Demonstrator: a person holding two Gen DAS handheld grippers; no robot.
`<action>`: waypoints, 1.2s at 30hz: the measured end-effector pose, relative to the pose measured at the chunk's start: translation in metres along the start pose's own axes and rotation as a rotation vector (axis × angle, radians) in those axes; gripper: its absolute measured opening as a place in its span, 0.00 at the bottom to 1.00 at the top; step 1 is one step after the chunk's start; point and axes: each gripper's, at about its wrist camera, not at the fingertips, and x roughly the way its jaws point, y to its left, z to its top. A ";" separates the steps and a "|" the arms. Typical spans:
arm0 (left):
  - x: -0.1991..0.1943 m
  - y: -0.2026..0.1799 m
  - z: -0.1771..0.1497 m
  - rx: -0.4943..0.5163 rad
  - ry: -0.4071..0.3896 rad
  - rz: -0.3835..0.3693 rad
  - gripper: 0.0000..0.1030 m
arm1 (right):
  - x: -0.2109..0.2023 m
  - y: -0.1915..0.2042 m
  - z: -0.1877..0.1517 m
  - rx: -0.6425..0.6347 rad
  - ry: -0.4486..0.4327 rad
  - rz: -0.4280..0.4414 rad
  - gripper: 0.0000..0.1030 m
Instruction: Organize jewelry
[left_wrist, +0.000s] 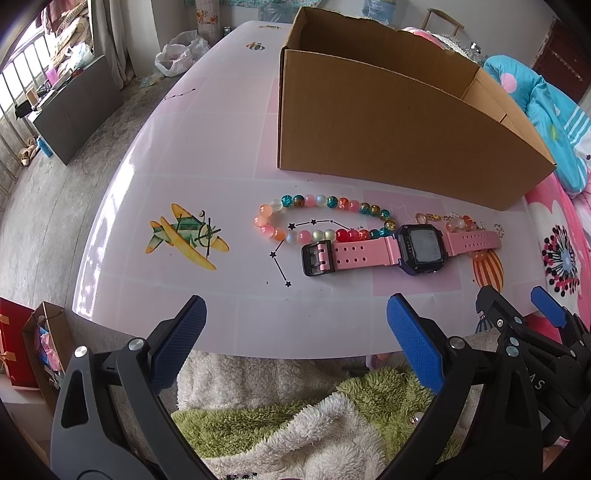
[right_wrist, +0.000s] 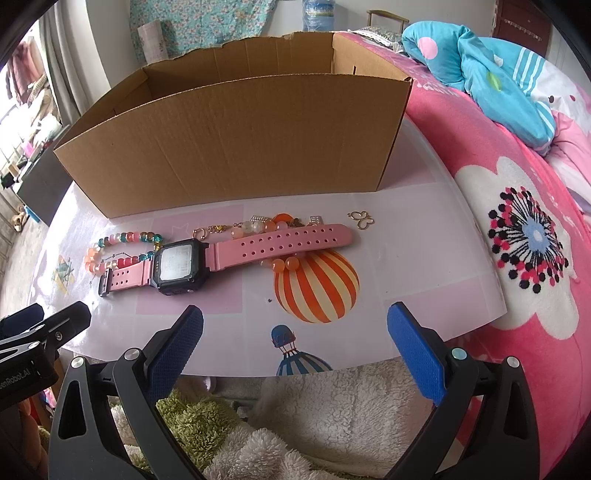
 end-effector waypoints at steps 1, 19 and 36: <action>0.000 0.000 0.000 0.000 0.000 0.000 0.92 | 0.000 0.000 0.000 -0.001 -0.001 -0.001 0.95; 0.003 0.004 0.001 0.002 0.012 -0.001 0.92 | -0.001 -0.002 -0.002 0.002 -0.011 -0.008 0.95; 0.009 0.026 0.007 -0.028 -0.069 -0.087 0.92 | -0.021 0.017 0.013 -0.263 -0.291 0.010 0.95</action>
